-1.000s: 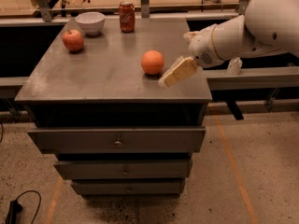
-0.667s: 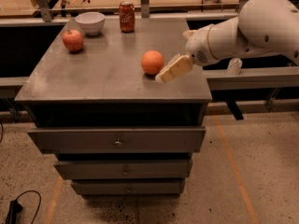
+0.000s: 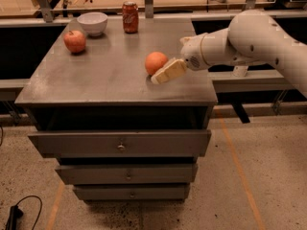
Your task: Move orange near apple
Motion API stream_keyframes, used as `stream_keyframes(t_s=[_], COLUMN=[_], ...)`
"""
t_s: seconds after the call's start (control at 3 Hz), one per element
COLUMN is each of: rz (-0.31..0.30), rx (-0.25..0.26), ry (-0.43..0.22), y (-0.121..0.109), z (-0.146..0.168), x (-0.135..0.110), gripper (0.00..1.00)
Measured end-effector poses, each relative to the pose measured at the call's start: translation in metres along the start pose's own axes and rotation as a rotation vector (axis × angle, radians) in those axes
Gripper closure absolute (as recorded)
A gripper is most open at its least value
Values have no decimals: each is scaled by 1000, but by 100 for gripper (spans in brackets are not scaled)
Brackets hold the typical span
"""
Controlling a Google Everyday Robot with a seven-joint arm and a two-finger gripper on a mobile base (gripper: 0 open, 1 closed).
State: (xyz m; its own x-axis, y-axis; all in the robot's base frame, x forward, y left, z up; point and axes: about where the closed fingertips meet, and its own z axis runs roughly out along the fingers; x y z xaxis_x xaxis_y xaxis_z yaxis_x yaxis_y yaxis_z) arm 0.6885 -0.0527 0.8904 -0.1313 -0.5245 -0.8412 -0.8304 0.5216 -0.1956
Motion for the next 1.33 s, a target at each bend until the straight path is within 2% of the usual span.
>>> stream_keyframes(t_s=[0.33, 0.67, 1.0, 1.33], rz=[30, 50, 62, 47], rx=[1, -17, -42, -66], ry=[2, -1, -2, -6], y=[-2, 0, 6, 13], z=[20, 39, 52, 62], x=[7, 9, 10, 7], gripper=[0, 18, 42, 64])
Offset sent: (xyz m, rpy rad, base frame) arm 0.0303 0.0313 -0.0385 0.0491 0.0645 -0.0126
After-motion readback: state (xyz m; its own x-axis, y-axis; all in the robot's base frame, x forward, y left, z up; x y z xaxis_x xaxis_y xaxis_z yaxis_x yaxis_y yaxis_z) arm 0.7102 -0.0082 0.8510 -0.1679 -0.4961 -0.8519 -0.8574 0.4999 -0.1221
